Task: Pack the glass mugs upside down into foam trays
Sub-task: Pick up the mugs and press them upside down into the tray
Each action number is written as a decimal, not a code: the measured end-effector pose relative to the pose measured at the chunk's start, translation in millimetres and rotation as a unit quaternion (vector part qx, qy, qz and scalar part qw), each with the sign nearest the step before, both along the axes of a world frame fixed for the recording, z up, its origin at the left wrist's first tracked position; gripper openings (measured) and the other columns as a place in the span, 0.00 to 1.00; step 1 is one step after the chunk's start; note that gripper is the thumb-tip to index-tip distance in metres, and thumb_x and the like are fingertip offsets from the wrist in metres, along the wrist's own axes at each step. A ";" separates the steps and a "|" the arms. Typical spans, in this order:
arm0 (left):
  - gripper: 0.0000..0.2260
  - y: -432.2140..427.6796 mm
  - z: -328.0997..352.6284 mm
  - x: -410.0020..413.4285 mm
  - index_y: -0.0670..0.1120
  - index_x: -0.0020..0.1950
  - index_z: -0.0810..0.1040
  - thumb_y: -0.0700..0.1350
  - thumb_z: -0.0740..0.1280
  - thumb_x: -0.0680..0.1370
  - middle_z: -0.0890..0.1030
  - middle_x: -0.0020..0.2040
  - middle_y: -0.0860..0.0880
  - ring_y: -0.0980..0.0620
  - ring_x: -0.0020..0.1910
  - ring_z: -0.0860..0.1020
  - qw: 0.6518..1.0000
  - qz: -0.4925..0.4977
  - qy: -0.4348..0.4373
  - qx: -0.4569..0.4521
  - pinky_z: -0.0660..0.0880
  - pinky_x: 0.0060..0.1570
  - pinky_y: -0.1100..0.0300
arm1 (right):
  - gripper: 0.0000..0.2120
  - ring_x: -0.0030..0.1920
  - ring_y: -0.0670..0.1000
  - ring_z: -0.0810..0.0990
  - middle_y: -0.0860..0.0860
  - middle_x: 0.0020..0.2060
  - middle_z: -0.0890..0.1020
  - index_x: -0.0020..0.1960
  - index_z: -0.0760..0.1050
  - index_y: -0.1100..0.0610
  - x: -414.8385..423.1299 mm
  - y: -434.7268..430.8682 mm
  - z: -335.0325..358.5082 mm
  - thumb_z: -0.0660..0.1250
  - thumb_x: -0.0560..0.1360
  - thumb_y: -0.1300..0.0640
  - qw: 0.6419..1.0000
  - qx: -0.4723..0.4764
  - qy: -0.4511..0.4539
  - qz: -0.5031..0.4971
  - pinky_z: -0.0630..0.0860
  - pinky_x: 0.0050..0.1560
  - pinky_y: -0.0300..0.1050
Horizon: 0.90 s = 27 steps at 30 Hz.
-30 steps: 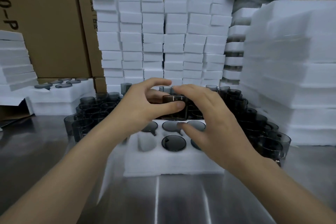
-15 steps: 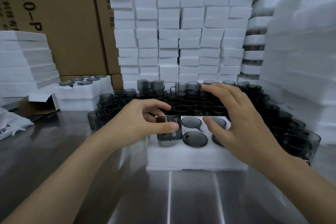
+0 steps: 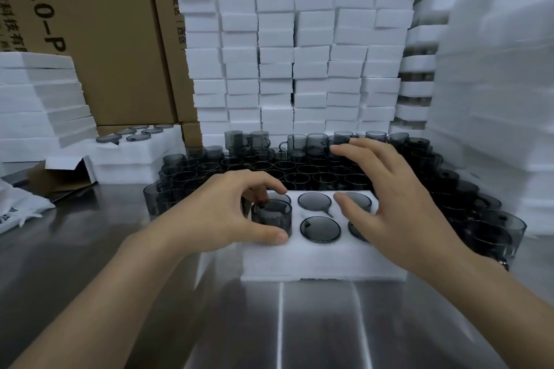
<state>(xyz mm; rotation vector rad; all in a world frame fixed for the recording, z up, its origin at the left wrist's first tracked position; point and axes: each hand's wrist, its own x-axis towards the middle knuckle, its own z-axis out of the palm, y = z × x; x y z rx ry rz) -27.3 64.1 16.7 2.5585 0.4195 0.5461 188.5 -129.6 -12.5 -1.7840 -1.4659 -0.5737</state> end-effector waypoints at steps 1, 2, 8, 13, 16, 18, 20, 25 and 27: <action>0.27 0.5 -0.6 -0.6 0.72 0.63 0.78 0.64 0.84 0.67 0.78 0.57 0.71 0.68 0.60 0.76 1.000 -0.004 0.010 0.003 0.72 0.54 0.72 | 0.29 0.75 0.42 0.67 0.36 0.76 0.65 0.77 0.66 0.34 0.6 0.1 0.0 0.70 0.79 0.47 1.000 -0.002 0.000 -0.002 0.63 0.68 0.36; 0.27 0.8 -0.5 -1.2 0.72 0.64 0.77 0.65 0.82 0.67 0.77 0.57 0.71 0.68 0.60 0.76 1.000 -0.007 0.019 0.002 0.72 0.54 0.71 | 0.29 0.75 0.42 0.67 0.36 0.76 0.65 0.77 0.66 0.34 1.4 0.4 -0.1 0.70 0.79 0.47 1.000 -0.004 -0.001 -0.004 0.62 0.67 0.36; 0.26 5.0 4.3 -3.3 0.76 0.65 0.75 0.70 0.78 0.70 0.80 0.54 0.69 0.65 0.53 0.81 0.999 0.003 0.019 -0.033 0.79 0.56 0.57 | 0.28 0.75 0.43 0.67 0.36 0.75 0.66 0.76 0.67 0.35 5.1 0.0 -0.7 0.69 0.79 0.46 1.000 -0.016 0.003 -0.014 0.66 0.69 0.42; 0.26 0.2 2.4 -0.7 0.78 0.64 0.76 0.68 0.80 0.68 0.82 0.55 0.62 0.63 0.57 0.80 0.997 0.004 0.068 -0.019 0.74 0.54 0.62 | 0.26 0.73 0.43 0.67 0.36 0.73 0.68 0.75 0.69 0.36 5.1 1.2 -2.0 0.69 0.78 0.45 0.999 -0.041 0.003 -0.022 0.66 0.66 0.40; 0.27 1.3 1.5 -0.6 0.76 0.65 0.77 0.70 0.79 0.68 0.83 0.57 0.64 0.65 0.59 0.79 0.997 0.012 0.081 -0.006 0.74 0.56 0.62 | 0.23 0.69 0.41 0.69 0.34 0.68 0.71 0.73 0.72 0.38 3.2 1.5 -3.6 0.69 0.79 0.45 0.998 -0.051 0.009 -0.021 0.63 0.62 0.31; 0.29 1.0 1.7 -0.5 0.74 0.67 0.77 0.75 0.76 0.66 0.82 0.56 0.70 0.66 0.58 0.79 0.997 0.031 0.070 0.012 0.75 0.56 0.62 | 0.21 0.68 0.40 0.69 0.33 0.65 0.73 0.72 0.74 0.40 1.6 1.3 -3.2 0.67 0.79 0.43 0.998 -0.057 0.020 -0.022 0.64 0.60 0.29; 0.35 0.3 -0.5 -0.2 0.71 0.70 0.76 0.80 0.70 0.65 0.78 0.61 0.72 0.69 0.63 0.74 0.996 0.054 0.063 0.030 0.73 0.64 0.59 | 0.22 0.68 0.38 0.69 0.33 0.65 0.73 0.72 0.75 0.40 2.4 0.7 -2.2 0.64 0.79 0.39 0.996 -0.079 0.030 -0.030 0.66 0.60 0.32; 0.43 -4.5 -4.2 0.1 0.73 0.81 0.61 0.75 0.73 0.68 0.53 0.84 0.65 0.64 0.83 0.44 0.990 0.062 0.124 -0.042 0.51 0.81 0.49 | 0.34 0.71 0.35 0.69 0.29 0.70 0.70 0.77 0.70 0.37 3.0 4.1 -8.2 0.53 0.75 0.24 0.976 -0.202 0.074 -0.023 0.67 0.66 0.39; 0.42 -7.2 -3.1 1.0 0.70 0.82 0.60 0.71 0.74 0.71 0.52 0.85 0.64 0.62 0.84 0.44 0.986 0.051 0.135 -0.081 0.50 0.82 0.51 | 0.41 0.76 0.38 0.67 0.29 0.75 0.67 0.79 0.68 0.35 2.7 5.4 -11.9 0.46 0.72 0.20 0.964 -0.249 0.087 -0.024 0.65 0.72 0.39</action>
